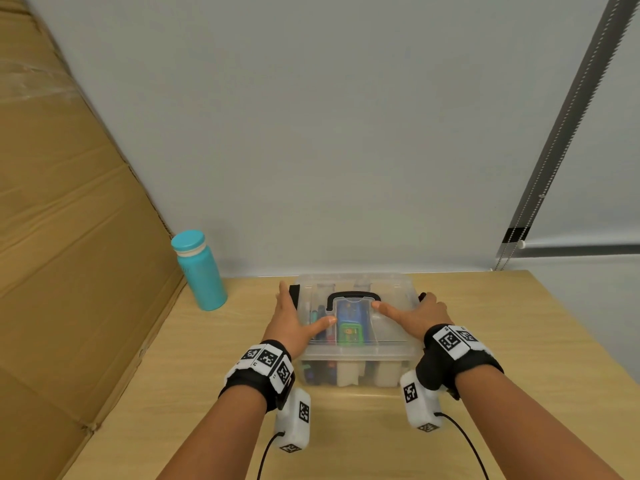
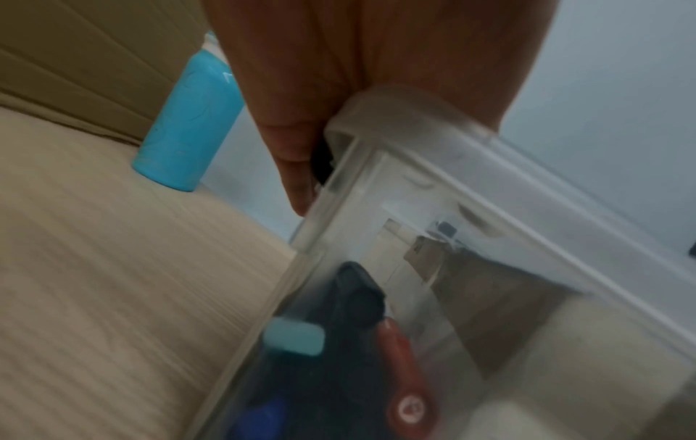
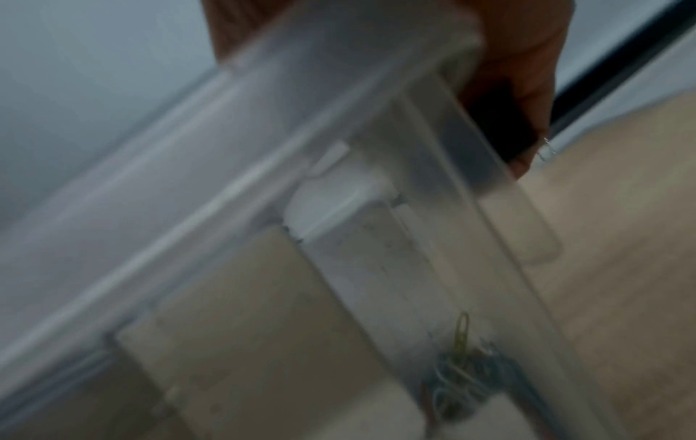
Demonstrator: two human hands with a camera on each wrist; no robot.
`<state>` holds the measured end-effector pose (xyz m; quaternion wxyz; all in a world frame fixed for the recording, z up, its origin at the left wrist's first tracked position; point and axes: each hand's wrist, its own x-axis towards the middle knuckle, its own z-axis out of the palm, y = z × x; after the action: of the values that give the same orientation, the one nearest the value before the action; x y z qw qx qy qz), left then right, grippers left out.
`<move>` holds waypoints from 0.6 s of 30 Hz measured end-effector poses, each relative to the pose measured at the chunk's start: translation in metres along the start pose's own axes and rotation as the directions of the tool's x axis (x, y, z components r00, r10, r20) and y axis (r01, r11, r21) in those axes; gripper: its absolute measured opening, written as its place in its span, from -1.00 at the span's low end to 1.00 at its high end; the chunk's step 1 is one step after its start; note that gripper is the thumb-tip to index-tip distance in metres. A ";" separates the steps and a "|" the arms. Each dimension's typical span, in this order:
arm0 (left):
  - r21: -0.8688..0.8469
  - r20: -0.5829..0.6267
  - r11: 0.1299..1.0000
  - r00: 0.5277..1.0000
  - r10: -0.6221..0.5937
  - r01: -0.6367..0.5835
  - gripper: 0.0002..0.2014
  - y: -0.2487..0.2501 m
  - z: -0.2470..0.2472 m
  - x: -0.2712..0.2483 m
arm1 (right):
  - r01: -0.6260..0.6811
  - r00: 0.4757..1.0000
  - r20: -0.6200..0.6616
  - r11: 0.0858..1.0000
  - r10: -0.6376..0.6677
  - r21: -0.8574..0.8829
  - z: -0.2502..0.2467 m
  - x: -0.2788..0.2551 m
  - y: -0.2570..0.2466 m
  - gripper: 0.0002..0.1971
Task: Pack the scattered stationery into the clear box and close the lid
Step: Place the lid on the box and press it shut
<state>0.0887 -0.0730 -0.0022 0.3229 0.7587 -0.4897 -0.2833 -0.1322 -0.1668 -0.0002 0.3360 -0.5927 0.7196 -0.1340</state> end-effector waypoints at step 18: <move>-0.248 -0.051 0.968 0.998 0.025 -0.037 -0.15 -0.005 0.003 0.001 | 0.230 0.952 -0.221 0.971 -0.209 0.071 0.012 -0.008 0.013 -0.06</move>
<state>0.0898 -0.0726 -0.0084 0.4315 0.7110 -0.4543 -0.3191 -0.1340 -0.1534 -0.0145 0.2685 -0.6345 0.6736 -0.2675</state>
